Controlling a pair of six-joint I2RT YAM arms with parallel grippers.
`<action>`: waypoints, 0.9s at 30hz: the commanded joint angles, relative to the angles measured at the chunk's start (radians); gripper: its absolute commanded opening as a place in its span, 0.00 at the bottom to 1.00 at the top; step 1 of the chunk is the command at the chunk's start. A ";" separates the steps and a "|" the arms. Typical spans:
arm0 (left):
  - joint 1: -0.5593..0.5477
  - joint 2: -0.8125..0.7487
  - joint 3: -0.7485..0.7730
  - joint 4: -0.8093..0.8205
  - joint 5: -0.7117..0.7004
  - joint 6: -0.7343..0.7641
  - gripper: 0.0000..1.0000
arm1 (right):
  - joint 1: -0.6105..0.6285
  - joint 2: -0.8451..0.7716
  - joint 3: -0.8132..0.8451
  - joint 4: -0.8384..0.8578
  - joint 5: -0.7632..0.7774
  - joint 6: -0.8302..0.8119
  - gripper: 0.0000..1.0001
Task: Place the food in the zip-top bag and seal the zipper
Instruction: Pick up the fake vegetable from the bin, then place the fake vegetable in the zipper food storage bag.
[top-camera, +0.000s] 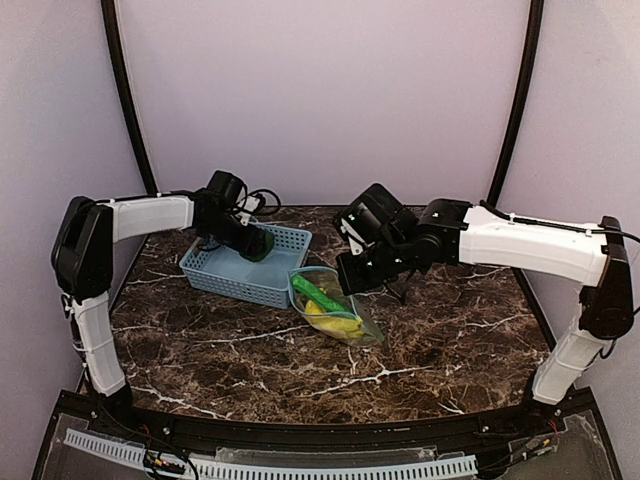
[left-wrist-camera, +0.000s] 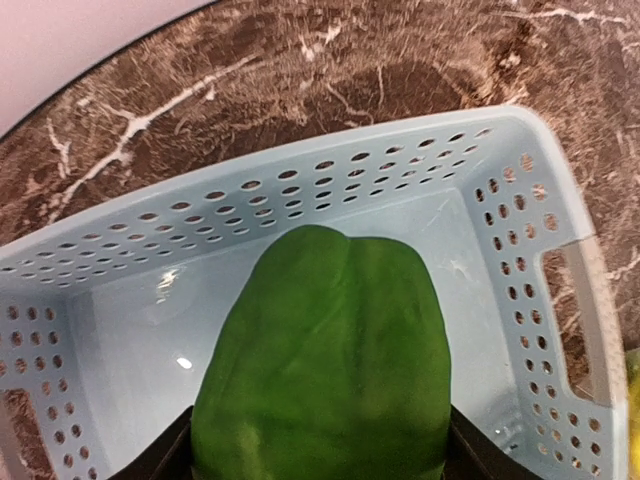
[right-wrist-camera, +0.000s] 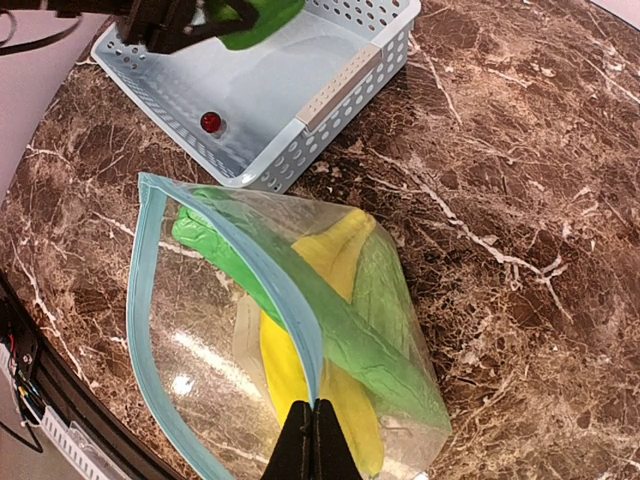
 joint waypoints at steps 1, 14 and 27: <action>-0.005 -0.262 -0.134 0.089 -0.009 -0.059 0.53 | -0.012 -0.018 0.002 0.032 0.003 -0.002 0.00; -0.219 -0.874 -0.508 0.078 0.110 -0.347 0.51 | -0.014 -0.027 0.013 0.044 -0.011 -0.020 0.00; -0.631 -0.900 -0.552 0.160 -0.187 -0.504 0.50 | -0.015 -0.009 0.012 0.092 -0.091 -0.041 0.00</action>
